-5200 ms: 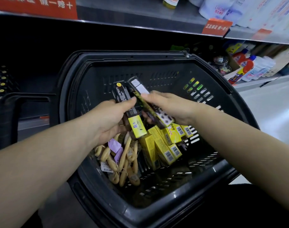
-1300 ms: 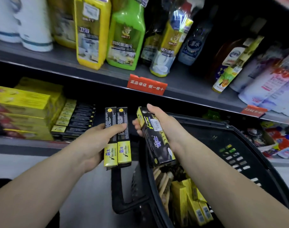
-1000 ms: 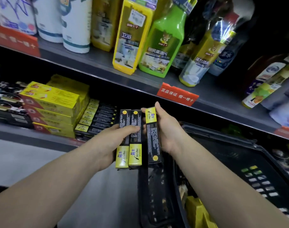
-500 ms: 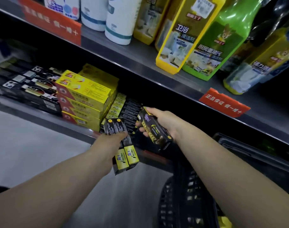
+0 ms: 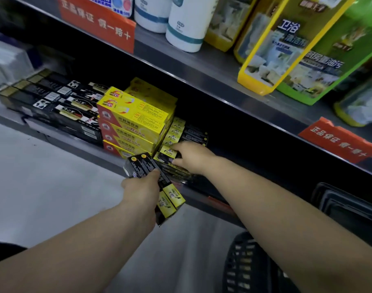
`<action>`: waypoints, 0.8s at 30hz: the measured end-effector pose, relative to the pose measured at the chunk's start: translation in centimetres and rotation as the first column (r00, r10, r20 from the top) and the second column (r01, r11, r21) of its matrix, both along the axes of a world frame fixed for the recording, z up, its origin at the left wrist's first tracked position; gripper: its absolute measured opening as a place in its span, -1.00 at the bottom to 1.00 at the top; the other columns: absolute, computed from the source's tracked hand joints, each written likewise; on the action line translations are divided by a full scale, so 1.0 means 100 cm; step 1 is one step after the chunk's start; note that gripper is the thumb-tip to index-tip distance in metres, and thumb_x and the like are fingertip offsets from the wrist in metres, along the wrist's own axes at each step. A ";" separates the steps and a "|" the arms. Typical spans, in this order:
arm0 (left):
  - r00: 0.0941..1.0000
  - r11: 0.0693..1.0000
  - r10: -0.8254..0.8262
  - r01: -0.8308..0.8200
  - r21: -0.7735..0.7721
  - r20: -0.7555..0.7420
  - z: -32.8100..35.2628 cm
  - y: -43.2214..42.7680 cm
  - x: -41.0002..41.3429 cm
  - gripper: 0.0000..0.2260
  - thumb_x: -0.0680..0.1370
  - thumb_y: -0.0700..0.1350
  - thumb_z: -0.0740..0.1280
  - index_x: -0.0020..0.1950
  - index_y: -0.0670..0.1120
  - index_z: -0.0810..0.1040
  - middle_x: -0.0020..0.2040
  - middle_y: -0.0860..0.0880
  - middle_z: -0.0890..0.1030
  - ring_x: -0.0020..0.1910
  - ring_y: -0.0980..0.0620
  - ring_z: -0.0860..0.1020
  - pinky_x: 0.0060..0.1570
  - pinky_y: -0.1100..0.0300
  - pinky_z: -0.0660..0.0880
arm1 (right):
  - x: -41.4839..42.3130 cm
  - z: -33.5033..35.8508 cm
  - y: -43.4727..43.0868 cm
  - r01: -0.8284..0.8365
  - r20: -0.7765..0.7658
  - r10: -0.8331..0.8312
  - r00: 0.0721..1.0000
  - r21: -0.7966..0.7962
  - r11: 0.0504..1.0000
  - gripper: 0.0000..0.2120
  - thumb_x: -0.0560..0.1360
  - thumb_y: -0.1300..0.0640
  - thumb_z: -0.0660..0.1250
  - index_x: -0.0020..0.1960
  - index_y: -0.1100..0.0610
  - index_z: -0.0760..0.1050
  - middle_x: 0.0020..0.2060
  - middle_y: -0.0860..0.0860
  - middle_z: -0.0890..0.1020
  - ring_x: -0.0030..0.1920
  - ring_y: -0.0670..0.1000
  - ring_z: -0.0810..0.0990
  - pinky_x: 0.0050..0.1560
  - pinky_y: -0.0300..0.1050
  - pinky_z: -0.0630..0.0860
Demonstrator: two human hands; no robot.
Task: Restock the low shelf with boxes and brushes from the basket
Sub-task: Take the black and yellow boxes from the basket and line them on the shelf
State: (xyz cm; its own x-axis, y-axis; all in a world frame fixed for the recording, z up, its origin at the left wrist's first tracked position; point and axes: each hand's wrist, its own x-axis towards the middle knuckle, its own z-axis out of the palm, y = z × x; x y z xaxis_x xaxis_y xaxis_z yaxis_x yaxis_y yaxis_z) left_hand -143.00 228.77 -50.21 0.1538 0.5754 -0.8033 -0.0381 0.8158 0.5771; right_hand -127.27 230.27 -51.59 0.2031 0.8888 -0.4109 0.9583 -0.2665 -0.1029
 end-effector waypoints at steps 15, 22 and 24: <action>1.000 1.000 -0.008 0.008 -0.004 0.025 -0.001 0.003 -0.005 -0.55 0.51 -0.06 0.37 0.33 -0.16 0.34 0.16 -0.22 0.54 0.10 -0.28 0.54 0.11 -0.24 0.49 | -0.006 -0.024 -0.009 0.053 0.094 -0.050 0.994 -0.029 0.998 -0.45 0.42 0.45 0.21 0.37 0.20 0.21 0.27 0.21 0.35 0.25 0.21 0.36 0.10 0.11 0.46; 0.995 0.999 -0.046 0.048 -0.017 0.087 0.008 0.001 -0.005 -0.74 0.51 -0.11 0.39 0.15 -0.15 0.48 -0.08 -0.19 0.61 -0.29 -0.16 0.59 -0.22 -0.10 0.58 | -0.009 0.013 -0.006 0.204 -0.036 -0.202 0.979 0.056 0.977 -0.53 0.54 0.00 0.26 0.37 0.17 0.27 0.27 0.15 0.40 0.24 0.13 0.41 0.20 0.01 0.42; 0.990 0.998 -0.063 0.066 -0.023 0.125 0.009 -0.001 -0.005 -0.75 0.50 -0.11 0.40 0.13 -0.15 0.50 -0.12 -0.17 0.63 -0.36 -0.12 0.59 -0.27 -0.03 0.58 | -0.016 0.037 -0.010 0.388 -0.331 -0.358 0.873 0.030 0.921 -0.65 0.58 -0.06 0.16 0.25 0.13 0.40 0.13 0.10 0.51 0.07 0.06 0.50 0.09 -0.02 0.48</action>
State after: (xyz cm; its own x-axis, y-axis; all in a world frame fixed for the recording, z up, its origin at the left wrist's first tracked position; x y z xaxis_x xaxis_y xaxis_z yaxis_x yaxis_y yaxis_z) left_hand -143.46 228.70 -49.30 0.2898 0.5396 -0.7905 -0.0551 0.8340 0.5490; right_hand -128.84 229.30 -47.88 0.4015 0.8094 -0.4285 0.7031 -0.5722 -0.4221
